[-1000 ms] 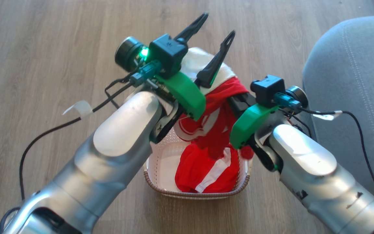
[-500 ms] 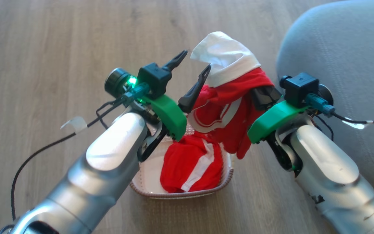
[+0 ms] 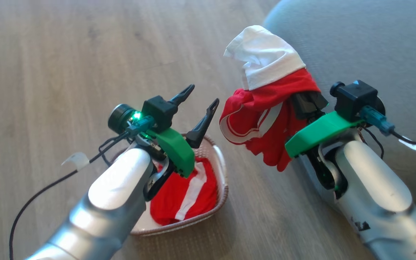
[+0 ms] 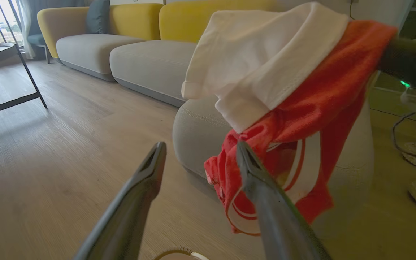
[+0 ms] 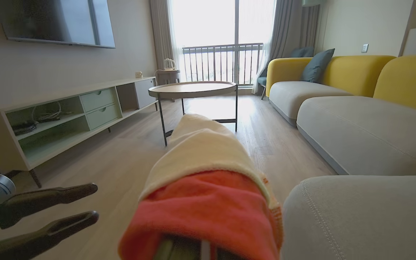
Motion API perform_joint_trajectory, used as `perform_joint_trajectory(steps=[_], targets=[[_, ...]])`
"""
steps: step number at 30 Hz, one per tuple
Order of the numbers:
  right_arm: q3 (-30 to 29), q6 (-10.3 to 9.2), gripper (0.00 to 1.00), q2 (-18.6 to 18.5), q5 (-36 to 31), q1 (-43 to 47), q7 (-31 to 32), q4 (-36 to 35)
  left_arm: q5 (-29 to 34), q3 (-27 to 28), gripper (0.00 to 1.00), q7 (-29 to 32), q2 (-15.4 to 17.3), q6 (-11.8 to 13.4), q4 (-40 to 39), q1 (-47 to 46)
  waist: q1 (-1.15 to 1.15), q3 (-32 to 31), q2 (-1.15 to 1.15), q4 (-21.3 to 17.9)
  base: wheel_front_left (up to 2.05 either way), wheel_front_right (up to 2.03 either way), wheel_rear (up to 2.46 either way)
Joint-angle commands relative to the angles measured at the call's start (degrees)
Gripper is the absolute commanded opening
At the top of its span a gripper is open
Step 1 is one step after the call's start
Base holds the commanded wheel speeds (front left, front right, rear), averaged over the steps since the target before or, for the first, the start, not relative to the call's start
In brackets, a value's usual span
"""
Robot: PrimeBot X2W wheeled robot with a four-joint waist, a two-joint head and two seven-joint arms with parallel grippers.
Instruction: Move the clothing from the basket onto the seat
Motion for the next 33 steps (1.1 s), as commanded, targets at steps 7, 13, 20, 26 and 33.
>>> perform_joint_trajectory(steps=[7, 13, 20, 26, 33], targets=[[-1.4, 0.41, 0.00, 0.3, -0.3, 2.0, -0.3, -4.4, 1.3, 4.1, 1.00, -0.3, 1.1, -0.2, -3.4, 1.0, 0.00, -1.7, 0.00, -8.9, 0.00, 0.00, 0.00], [-2.7, 0.41, 0.00, 0.1, 0.2, 3.0, -0.3, -5.8, 1.8, 5.1, 1.00, -0.3, 0.8, -0.3, -3.6, 2.3, 0.00, -1.9, 0.00, -13.0, 0.00, 0.00, 0.00], [-6.3, 0.41, 0.00, -0.7, -1.3, 4.7, -0.3, -9.0, 2.5, 4.4, 1.00, -0.3, 0.0, -0.4, -3.6, 1.6, 0.00, -0.6, 0.00, -14.7, 0.00, 0.00, 0.00], [-9.3, 0.41, 0.00, -1.3, -3.3, 5.2, -0.3, -11.4, 2.0, 2.5, 1.00, -0.3, -0.3, -0.4, -4.2, 0.5, 0.00, 1.1, 0.00, -15.1, 0.00, 0.00, 0.00], [-14.2, 0.41, 0.00, -2.3, -6.1, 1.1, -0.3, -9.8, 1.1, 1.0, 1.00, -0.3, 0.4, -0.4, -5.0, 0.2, 0.00, 3.5, 0.00, -15.2, 0.00, 0.00, 0.00]])
